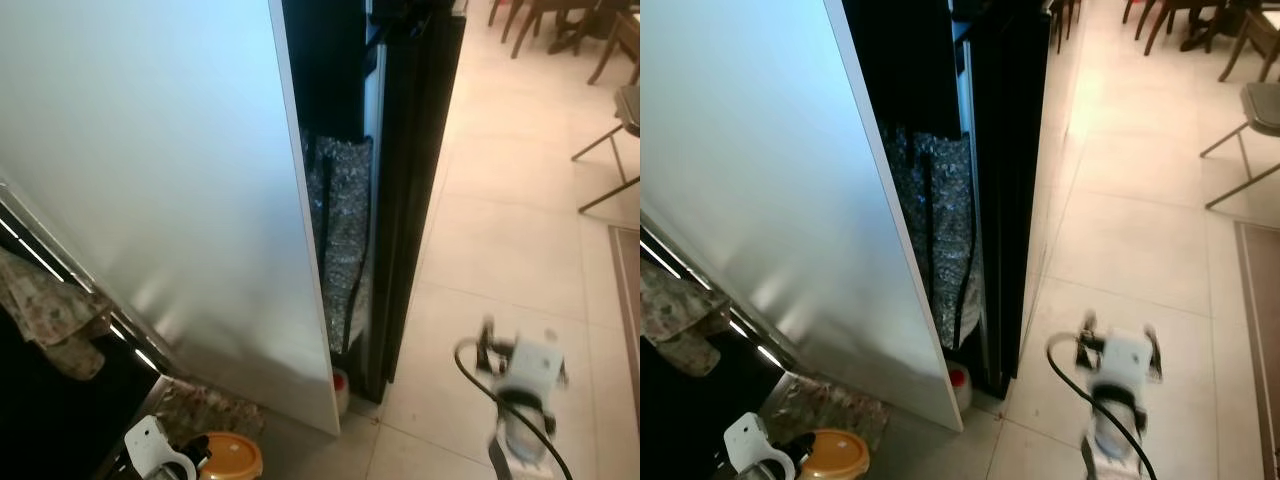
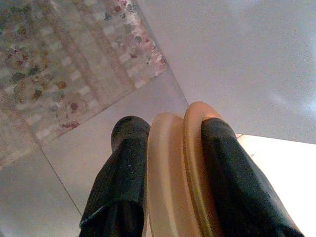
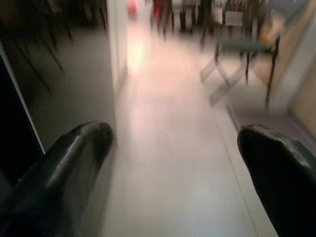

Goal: Restocking fridge

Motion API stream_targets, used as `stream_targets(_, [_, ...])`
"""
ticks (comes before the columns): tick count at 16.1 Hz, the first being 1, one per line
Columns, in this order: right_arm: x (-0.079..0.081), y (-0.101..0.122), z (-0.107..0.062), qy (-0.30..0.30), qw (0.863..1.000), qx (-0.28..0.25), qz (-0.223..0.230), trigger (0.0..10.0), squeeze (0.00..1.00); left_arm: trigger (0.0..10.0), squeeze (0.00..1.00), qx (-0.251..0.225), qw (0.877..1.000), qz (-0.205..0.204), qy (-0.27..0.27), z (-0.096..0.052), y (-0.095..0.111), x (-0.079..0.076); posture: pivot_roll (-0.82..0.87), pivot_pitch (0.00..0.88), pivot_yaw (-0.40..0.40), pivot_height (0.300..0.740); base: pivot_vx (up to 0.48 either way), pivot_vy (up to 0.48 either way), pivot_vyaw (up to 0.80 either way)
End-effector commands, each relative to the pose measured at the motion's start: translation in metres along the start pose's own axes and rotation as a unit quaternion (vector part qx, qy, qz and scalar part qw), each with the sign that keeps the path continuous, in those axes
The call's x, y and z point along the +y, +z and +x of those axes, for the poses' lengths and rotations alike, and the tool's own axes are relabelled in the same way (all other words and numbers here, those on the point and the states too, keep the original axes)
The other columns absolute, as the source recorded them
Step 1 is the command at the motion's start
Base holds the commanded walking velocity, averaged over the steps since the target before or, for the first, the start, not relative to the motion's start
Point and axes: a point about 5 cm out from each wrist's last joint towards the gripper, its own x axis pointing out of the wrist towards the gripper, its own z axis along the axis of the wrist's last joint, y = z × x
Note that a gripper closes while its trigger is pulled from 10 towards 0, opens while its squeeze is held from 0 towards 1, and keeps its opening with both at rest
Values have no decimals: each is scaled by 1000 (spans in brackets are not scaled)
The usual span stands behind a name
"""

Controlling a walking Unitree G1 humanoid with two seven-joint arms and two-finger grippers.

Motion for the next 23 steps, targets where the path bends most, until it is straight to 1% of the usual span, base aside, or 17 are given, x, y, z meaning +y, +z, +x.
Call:
stream_targets(1, [20,10,-6,33,999,-15,12,10000,0,10000,0,-4,1000,0,11,-1,2,8,-56,0,112,740,0,0,0])
stream_targets(2, [31,17,-10,52,998,-25,11,10000,0,10000,0,-3,1000,0,10,-1,1,7,-60,0,105,740,0,0,0])
stream_targets(3, [34,20,-12,50,998,-23,26,10000,0,10000,0,-3,1000,0,8,-1,0,6,-67,0,98,740,0,0,0])
stream_targets(4, [34,20,-13,50,998,-21,28,10000,0,10000,0,-3,1000,0,7,-1,-1,5,-70,0,94,740,0,0,0])
stream_targets(7, [28,19,-15,42,999,-9,25,10000,0,10000,0,0,1000,-4,1,0,-4,0,-72,0,83,740,0,0,0])
stream_targets(8, [22,18,-13,34,999,3,19,10000,0,10000,0,4,1000,-5,1,0,-7,-2,-67,0,82,740,0,0,0])
stream_targets(9, [20,18,-12,30,999,7,17,10000,0,10000,0,6,1000,-5,1,0,-8,-2,-67,0,82,740,0,0,0])
stream_targets(10, [16,19,-9,18,999,16,24,10000,0,10000,0,11,1000,-5,-2,0,-11,-3,-67,0,81,740,0,0,0])
stream_targets(12, [18,23,-7,18,999,20,27,10000,0,10000,0,14,1000,-2,-3,-1,-12,-3,-66,0,81,740,0,0,0])
stream_targets(13, [21,25,-9,28,999,17,27,10000,0,10000,0,15,1000,-3,-3,-1,-12,-3,-60,0,79,740,0,0,0])
stream_targets(15, [23,22,-9,19,999,23,26,10000,0,10000,0,18,1000,-1,1,-1,-13,-2,-73,0,96,740,0,330,0])
stream_targets(17, [20,23,-3,1,999,25,25,10000,0,10000,0,23,1000,3,2,-1,-16,-1,-70,0,108,740,0,330,0])
stream_targets(18, [20,29,5,-11,999,25,41,10000,0,10000,0,30,999,14,2,-2,-18,0,-64,0,106,740,0,292,0])
stream_targets(23, [26,33,6,-8,999,29,45,10000,0,10000,0,28,999,19,-2,-1,-16,-2,-54,0,112,740,0,309,0])
